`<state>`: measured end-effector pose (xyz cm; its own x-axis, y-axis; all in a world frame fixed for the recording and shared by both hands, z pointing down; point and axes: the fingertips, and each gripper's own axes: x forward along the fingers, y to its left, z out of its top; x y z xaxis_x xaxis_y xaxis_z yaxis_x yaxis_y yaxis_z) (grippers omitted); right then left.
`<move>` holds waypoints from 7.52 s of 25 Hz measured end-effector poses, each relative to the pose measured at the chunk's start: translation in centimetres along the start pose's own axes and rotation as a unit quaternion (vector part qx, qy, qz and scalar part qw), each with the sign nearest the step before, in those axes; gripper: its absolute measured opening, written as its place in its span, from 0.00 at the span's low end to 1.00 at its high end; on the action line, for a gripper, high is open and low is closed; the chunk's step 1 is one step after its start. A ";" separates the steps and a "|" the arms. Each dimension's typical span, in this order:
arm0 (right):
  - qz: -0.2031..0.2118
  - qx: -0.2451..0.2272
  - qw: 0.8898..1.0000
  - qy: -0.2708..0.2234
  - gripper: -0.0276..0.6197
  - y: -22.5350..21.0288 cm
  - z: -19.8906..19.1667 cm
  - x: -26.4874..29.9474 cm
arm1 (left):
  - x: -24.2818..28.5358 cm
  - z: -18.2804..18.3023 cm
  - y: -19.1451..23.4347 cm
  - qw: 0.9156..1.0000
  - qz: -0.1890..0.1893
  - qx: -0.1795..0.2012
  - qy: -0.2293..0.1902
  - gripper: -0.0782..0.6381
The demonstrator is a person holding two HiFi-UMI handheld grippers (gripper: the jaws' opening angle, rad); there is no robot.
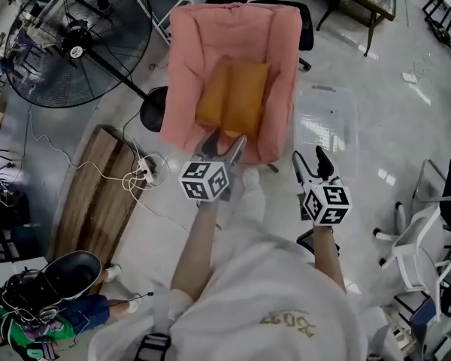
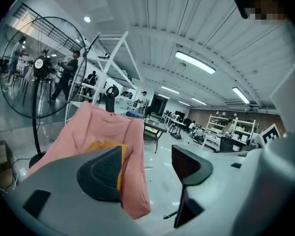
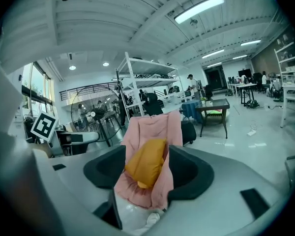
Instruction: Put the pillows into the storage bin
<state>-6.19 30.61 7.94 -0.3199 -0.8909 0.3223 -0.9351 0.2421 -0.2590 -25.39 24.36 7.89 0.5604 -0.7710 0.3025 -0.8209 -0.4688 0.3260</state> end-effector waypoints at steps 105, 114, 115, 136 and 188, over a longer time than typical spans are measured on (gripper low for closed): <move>0.045 0.185 0.959 0.210 0.39 -7.0 -12.2 46.2 | 32.8 -14.1 21.9 0.955 -0.049 0.029 0.290 0.53; 0.021 0.201 0.964 0.173 0.38 -8.6 -7.8 41.0 | 32.0 -10.7 16.3 0.953 -0.089 0.053 0.284 0.53; 0.017 0.204 0.964 0.167 0.38 -8.9 -7.4 40.3 | 32.0 -10.4 15.5 0.953 -0.095 0.057 0.283 0.53; -0.079 0.313 0.944 0.072 0.38 -19.1 -4.8 26.8 | 33.5 -10.4 -0.5 0.916 -0.210 0.135 0.315 0.52; 0.011 0.350 0.901 0.258 0.38 -50.2 -39.1 30.5 | 53.7 -49.7 -8.3 0.905 -0.064 -0.066 0.415 0.51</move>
<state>25.07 6.34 66.38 -0.5339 -0.5485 0.6435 -0.6603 -0.2050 -0.7225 17.00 8.30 65.94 0.5848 -0.0979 0.8053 -0.7535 -0.4333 0.4945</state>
